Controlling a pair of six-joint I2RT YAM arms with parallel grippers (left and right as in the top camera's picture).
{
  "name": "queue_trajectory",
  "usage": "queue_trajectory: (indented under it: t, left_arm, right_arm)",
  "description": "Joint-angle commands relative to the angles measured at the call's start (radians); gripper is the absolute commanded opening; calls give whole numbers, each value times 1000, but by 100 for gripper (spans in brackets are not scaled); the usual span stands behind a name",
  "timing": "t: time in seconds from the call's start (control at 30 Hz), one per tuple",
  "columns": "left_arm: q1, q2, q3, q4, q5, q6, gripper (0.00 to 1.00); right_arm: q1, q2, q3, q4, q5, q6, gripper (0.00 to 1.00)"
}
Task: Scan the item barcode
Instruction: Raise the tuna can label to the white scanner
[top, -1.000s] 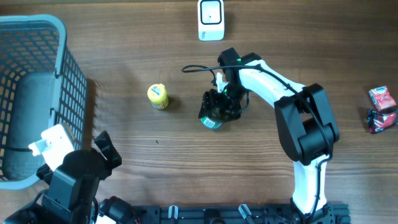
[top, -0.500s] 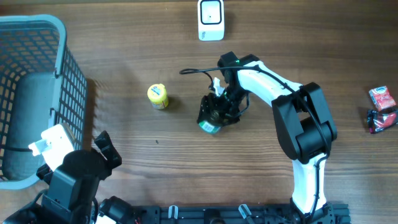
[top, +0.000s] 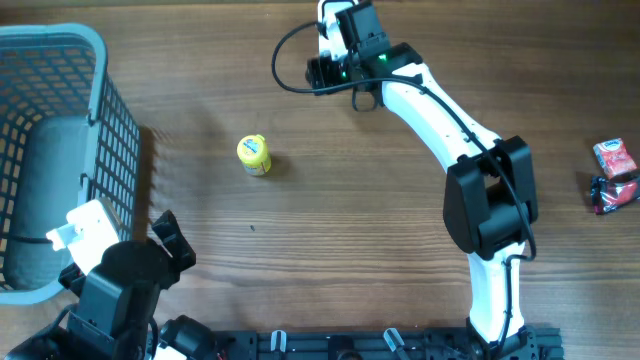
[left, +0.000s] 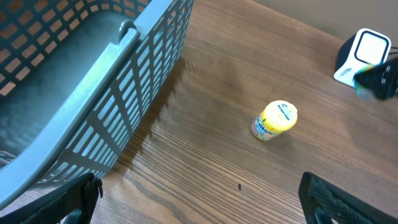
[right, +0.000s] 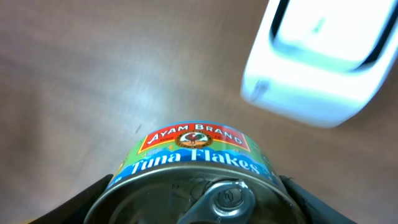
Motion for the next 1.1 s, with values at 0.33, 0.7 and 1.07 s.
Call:
queue_trajectory:
  t: [0.33,0.7,1.07]
  left_arm:
    - [-4,1,-11,3,8,0,100]
    - [-4,1,-12,2,-3,-23,100]
    - [-4,1,-14,-5,-31,-22,100]
  right_arm:
    - [4,169,3,607,241,-388,64]
    - [-34,194,3,755,277,-464,64]
    - [-55,281,3,940,201,-461,63]
